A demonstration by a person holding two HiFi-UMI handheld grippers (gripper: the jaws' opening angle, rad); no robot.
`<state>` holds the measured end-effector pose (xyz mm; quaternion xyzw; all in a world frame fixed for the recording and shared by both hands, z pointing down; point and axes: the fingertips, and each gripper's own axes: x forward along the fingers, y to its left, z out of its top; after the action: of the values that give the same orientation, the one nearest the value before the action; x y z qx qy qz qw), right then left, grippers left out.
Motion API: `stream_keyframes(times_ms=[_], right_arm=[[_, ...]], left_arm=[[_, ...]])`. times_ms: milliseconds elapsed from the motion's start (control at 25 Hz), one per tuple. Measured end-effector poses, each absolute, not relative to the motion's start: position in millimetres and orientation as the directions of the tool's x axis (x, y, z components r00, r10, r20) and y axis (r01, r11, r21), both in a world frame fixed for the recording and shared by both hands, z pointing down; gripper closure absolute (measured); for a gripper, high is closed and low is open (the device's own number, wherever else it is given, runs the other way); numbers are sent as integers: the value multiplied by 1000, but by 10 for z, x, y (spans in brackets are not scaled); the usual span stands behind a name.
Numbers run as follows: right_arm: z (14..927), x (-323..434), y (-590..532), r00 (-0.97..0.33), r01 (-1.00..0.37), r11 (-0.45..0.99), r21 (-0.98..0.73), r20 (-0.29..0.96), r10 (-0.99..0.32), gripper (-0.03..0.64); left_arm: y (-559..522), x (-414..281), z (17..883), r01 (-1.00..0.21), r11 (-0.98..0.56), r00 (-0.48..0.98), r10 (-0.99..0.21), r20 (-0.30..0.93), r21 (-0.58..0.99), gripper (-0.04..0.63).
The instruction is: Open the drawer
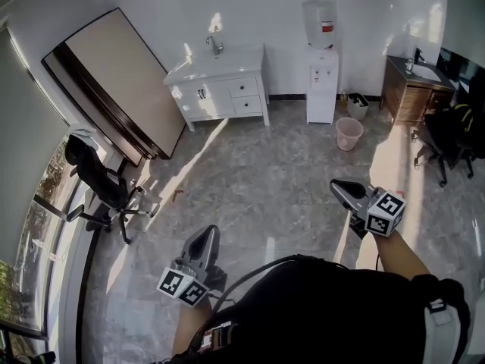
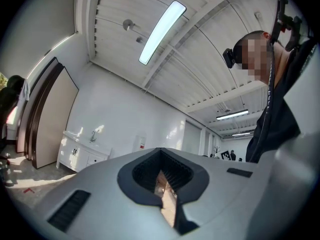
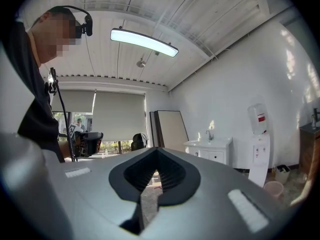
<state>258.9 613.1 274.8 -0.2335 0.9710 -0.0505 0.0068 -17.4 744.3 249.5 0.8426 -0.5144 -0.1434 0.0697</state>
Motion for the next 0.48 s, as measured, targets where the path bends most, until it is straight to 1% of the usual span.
stream_keyframes(times_ms=[200,480], right_arm=[[2776,2550,5801,-900,-433,893,-119,2,-436,620],[2749,2825,5040,-926,-374,920,-119,-6,-377,620]], left_arm=[[7202,-210,2505,-862,-433,405,-901,-157,265,603],[6642,143,2384,-892,-380,347,-923,-168,243,603]])
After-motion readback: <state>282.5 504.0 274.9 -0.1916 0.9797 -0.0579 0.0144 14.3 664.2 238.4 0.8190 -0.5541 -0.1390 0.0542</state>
